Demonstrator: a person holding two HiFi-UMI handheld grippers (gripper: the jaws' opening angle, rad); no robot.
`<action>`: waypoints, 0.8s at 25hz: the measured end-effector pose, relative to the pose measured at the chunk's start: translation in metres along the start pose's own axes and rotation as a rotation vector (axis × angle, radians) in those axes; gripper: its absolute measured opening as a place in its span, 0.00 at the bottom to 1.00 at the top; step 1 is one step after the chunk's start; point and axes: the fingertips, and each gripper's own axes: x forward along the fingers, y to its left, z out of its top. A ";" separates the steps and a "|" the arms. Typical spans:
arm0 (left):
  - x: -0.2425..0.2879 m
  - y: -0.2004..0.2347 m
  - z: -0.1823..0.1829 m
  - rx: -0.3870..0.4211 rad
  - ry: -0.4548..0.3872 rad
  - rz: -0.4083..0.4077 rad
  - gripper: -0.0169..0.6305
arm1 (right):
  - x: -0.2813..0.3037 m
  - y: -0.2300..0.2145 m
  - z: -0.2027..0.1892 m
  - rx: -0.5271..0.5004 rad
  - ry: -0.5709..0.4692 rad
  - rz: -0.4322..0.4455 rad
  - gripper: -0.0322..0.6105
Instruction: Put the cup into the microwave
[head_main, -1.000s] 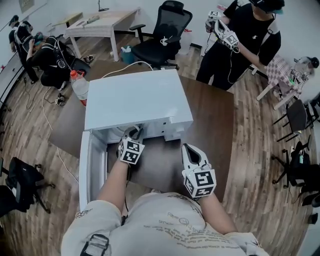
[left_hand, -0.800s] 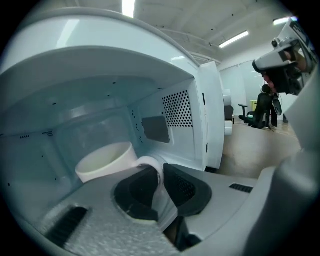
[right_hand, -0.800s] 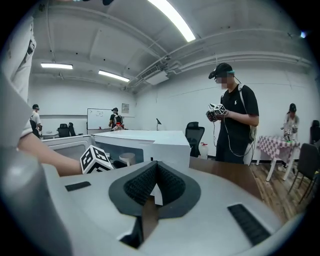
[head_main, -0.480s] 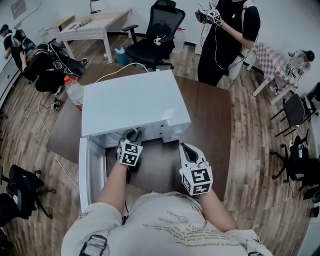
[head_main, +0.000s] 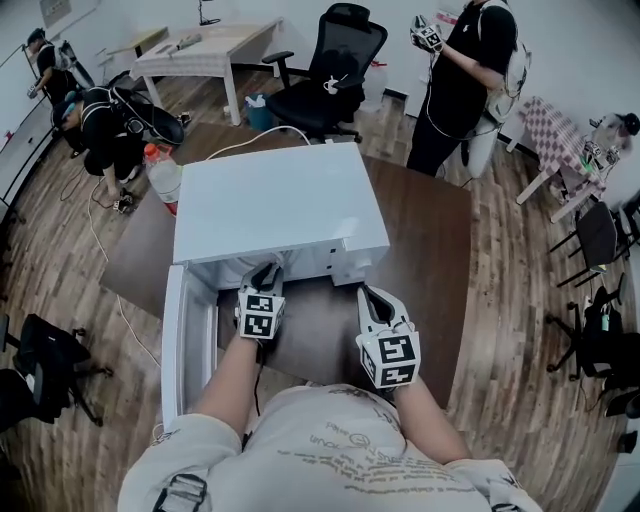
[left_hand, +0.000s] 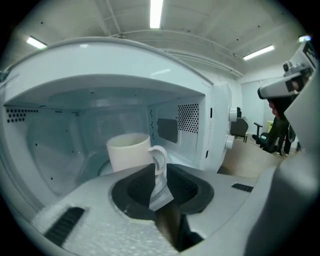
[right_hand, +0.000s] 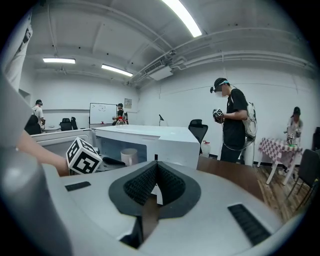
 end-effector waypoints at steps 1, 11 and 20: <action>-0.005 0.000 0.003 -0.017 -0.008 0.008 0.14 | 0.001 0.002 0.001 0.004 -0.003 0.004 0.07; -0.066 -0.037 0.046 -0.114 -0.113 -0.072 0.05 | -0.003 0.021 0.018 0.063 -0.093 0.042 0.07; -0.110 -0.069 0.092 -0.171 -0.176 -0.074 0.05 | -0.014 0.039 0.034 0.053 -0.196 0.100 0.07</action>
